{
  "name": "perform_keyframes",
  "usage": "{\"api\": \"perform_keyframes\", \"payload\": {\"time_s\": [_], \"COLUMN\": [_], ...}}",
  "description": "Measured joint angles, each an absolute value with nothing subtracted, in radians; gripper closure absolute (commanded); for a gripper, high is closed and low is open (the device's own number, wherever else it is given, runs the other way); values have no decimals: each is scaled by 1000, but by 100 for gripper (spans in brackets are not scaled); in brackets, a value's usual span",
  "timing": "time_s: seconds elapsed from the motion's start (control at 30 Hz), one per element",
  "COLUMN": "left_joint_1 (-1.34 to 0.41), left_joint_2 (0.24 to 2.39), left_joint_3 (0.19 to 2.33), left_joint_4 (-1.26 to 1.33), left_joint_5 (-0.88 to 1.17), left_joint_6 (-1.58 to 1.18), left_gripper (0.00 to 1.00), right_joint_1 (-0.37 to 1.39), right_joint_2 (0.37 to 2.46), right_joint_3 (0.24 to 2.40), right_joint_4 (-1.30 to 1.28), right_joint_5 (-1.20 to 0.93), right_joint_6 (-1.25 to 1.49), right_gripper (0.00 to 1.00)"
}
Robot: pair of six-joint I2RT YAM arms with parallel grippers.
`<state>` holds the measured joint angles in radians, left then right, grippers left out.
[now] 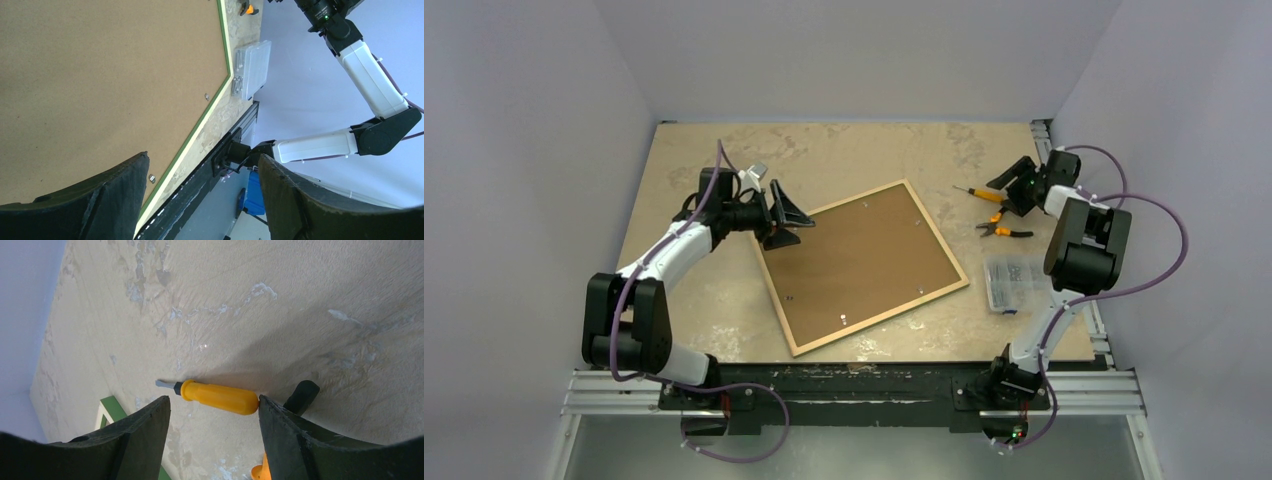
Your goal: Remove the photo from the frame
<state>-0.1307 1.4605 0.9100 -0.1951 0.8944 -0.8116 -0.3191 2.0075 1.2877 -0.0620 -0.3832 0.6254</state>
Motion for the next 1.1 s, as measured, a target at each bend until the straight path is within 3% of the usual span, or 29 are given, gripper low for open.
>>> {"api": "perform_keyframes", "payload": {"time_s": [0.27, 0.47, 0.6, 0.77, 0.93, 1.1], "left_joint_1": [-138, -165, -188, -245, -348, -545], "left_joint_2": [1468, 1474, 1473, 1460, 1422, 1317], "left_joint_3": [910, 910, 912, 942, 965, 965], "left_joint_4": [-197, -217, -249, -324, -358, -360], "left_joint_5": [894, 881, 850, 760, 673, 532], "left_joint_6": [-807, -781, -739, -656, -604, -545], "left_gripper": [21, 20, 20, 20, 20, 21], "right_joint_1": [-319, -300, -222, 22, 241, 270], "right_joint_2": [2008, 1935, 1731, 1441, 1196, 1000], "right_joint_3": [1354, 1344, 1228, 1060, 883, 686], "right_joint_4": [-134, -234, -287, -320, -397, -464], "right_joint_5": [-314, -144, -29, 64, 10, -42], "right_joint_6": [582, 530, 493, 466, 523, 656], "right_gripper": [33, 30, 29, 28, 30, 34]}}
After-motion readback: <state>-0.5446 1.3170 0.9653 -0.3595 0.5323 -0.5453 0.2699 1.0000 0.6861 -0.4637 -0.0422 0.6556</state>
